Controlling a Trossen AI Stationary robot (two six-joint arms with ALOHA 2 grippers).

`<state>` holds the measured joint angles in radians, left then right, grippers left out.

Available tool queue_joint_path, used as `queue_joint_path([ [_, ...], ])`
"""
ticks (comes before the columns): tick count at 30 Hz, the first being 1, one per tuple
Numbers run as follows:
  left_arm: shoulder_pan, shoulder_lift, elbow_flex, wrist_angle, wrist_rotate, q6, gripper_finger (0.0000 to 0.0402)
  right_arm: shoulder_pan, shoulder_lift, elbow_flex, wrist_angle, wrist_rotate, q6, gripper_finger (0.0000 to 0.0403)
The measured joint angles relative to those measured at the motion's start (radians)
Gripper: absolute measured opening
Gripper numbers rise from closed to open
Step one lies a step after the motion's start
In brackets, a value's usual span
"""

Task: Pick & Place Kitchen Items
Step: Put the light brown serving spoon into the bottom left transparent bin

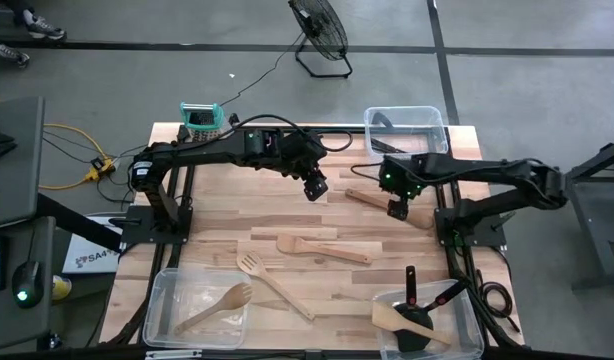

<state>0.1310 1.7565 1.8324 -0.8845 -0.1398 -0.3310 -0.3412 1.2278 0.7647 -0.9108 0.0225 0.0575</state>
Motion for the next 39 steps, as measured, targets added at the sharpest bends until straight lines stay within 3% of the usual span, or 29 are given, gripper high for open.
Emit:
queue_joint_path([
  [17,0.000,-0.001,0.000,0.000,-0.003,-0.007,0.0214,0.000,0.251,0.001,0.110,0.004,0.040,0.0294],
  [32,0.000,-0.001,0.000,-0.007,-0.003,-0.007,0.0214,0.000,0.363,0.006,0.114,-0.021,0.033,0.0292],
  [39,0.000,-0.001,0.001,-0.010,-0.002,0.012,0.0214,0.002,0.391,0.006,0.121,-0.058,0.026,0.0244],
])
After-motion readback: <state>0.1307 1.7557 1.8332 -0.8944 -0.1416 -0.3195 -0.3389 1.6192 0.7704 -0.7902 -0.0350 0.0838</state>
